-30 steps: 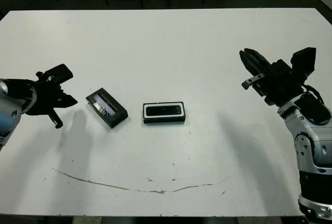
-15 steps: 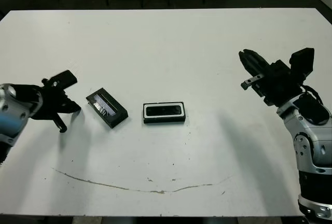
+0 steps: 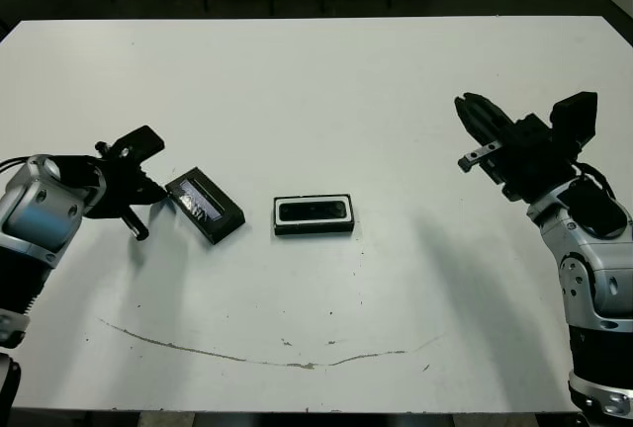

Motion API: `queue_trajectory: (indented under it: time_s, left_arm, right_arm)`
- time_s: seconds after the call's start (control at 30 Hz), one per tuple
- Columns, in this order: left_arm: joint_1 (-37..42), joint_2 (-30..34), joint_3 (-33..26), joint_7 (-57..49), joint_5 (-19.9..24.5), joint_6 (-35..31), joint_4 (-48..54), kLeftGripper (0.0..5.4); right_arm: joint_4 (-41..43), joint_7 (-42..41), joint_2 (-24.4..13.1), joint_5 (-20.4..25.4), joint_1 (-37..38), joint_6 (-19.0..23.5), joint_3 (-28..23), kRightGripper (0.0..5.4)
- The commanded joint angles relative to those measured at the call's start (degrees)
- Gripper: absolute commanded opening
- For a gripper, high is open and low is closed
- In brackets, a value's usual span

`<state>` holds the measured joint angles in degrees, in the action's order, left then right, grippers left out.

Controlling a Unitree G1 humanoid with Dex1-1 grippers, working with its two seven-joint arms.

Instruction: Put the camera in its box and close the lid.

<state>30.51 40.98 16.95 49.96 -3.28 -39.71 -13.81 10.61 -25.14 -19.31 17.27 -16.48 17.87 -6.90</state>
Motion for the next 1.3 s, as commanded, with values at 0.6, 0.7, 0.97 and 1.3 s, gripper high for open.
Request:
queue_trajectory:
  time_s: [0.6,0.7,0.97,1.3]
  left_arm:
    - [6.6,-8.4,3.1,-0.2,-3.5,10.9,-15.9,0.00]
    - [8.2,-10.2,3.4,-0.9,-4.5,12.7,-19.2,0.00]
    - [13.7,-14.1,6.1,-0.5,-8.6,19.3,-28.1,0.00]
    - [18.9,-17.5,5.3,2.8,-8.9,27.2,-37.5,0.00]
  right_arm:
    - [1.1,0.6,-0.9,-0.1,1.4,2.5,0.6,0.01]
    - [1.3,0.6,-1.0,-0.4,1.6,2.2,0.7,0.01]
    - [0.7,-0.1,-0.8,0.7,1.7,2.0,0.4,0.01]
    - [2.5,1.3,-0.9,0.1,2.2,4.2,0.5,0.01]
